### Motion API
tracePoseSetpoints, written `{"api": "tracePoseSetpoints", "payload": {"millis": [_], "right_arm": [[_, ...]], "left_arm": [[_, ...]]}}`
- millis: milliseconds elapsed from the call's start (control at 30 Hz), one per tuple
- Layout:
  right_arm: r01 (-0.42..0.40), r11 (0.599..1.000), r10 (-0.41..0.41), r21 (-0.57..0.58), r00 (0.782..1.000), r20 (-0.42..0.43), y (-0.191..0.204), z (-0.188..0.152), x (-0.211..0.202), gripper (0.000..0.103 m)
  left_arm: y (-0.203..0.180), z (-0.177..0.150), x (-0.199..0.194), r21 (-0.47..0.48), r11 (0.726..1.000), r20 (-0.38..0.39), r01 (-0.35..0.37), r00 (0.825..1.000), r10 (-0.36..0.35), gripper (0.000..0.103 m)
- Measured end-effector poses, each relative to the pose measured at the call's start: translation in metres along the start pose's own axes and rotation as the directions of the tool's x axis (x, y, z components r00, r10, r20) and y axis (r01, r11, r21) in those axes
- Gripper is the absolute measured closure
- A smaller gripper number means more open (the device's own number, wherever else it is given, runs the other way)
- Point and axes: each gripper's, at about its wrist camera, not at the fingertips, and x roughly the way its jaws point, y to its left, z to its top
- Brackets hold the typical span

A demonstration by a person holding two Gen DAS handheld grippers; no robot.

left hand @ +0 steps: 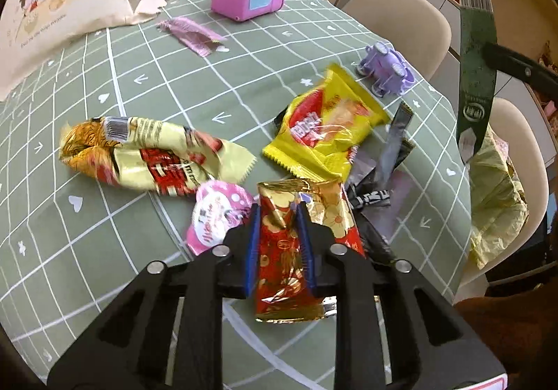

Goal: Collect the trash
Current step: 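Lift the red wrapper and milk carton off the table with both grippers, then carry both items to the yellow trash bag and open both grippers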

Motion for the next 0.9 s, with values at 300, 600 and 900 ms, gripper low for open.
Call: {"api": "tracePoseSetpoints", "payload": {"millis": [300,600,900], "right_arm": [[-0.038,0.999,0.040,-0.023,0.996,0.083,-0.012,-0.015,-0.052,0.054],[-0.013,0.999,0.024,-0.052,0.978,0.209,-0.041,-0.025,-0.127,0.054],[0.058,0.998,-0.050,-0.020,0.962,0.269,-0.094,-0.062,-0.186,0.054]], "left_arm": [[-0.041,0.004,-0.080,-0.079,0.990,0.188,-0.119,0.973,0.132,0.087],[-0.117,0.020,-0.157,-0.050,0.986,0.406,-0.159,0.899,0.166,0.087],[-0.197,0.025,-0.165,0.001,0.999,0.465,-0.036,0.884,0.032,0.087]]}}
